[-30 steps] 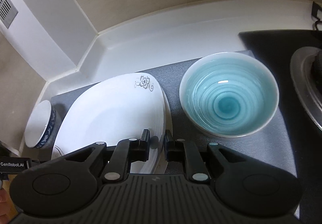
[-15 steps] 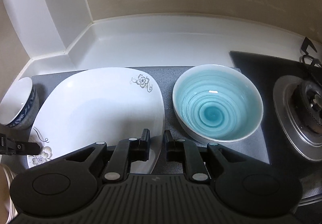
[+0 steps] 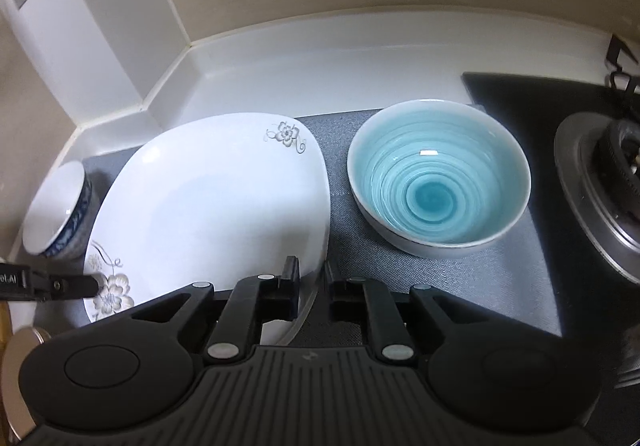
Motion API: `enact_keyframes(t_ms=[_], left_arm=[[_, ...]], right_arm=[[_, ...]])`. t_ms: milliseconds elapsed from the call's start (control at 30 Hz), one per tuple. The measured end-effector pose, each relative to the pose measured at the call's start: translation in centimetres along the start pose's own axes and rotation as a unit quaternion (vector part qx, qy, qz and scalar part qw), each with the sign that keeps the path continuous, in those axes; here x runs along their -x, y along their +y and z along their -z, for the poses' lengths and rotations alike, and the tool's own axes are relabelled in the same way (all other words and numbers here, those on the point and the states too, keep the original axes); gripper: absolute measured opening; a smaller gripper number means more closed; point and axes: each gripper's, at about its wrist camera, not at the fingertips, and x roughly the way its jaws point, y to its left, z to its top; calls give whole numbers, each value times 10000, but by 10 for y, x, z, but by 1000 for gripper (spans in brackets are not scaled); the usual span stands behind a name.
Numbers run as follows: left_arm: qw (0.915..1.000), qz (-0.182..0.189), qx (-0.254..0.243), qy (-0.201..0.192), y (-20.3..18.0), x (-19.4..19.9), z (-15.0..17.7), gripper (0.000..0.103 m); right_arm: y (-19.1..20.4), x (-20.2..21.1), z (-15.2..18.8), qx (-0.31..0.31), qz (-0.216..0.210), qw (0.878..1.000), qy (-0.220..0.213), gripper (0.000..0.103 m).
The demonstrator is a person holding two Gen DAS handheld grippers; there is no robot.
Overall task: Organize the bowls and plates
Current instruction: 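Move both grippers to the brown plate rim and close on it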
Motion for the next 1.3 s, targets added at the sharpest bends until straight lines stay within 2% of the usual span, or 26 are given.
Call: enact_keyframes(t_ms=[100,167,200,233,400,500,567,633,700,767,800,900,933,1100,1233,1300], left_arm=[[9996,-237,-128,23,-9,6,2,11],[9996,-223,-152,57,-13,12,7,12],[9996,-207,-176,49,-14,15,10,12],[9997,-175,-183,43,-16,18,13,12],[9994,-150,-257,192,-23,25,30,20],[9986,-225,-398,269,-31,26,37,20],[9979,-271,-486,324,-35,23,39,21],[9972,-327,-572,366,-41,23,40,23],[9965,-370,-622,414,-47,21,43,25],[9958,-403,-685,465,-53,21,48,29],[9951,-422,-736,500,-57,20,51,34],[9914,-463,-979,730,-72,11,60,59],[9899,-494,-1053,815,-77,8,64,64],[9820,-704,-1376,1086,-94,-10,77,65],[9790,-864,-1382,1221,-94,-22,84,65],[9763,-866,-1485,1312,-97,-28,89,65]], right_arm=[[-6,7,4,-207,-209,9994,167,16],[-9,19,13,-164,-269,9993,206,31],[-9,26,20,-123,-294,9993,220,42],[-8,32,28,-107,-401,9988,273,45],[13,34,76,432,-569,9936,876,45],[20,33,90,466,-597,9934,858,44],[22,33,91,534,-570,9935,827,31],[21,32,90,654,-505,9932,825,10],[15,33,89,639,-476,9935,815,5],[5,36,89,490,-466,9945,794,5],[-3,38,89,435,-439,9953,747,5],[-20,45,92,217,-499,9963,659,7],[-26,46,93,107,-547,9961,684,8],[-43,55,100,-236,-580,9955,714,10],[-41,58,109,-123,-663,9950,743,29],[-38,61,112,-43,-663,9955,681,32]])
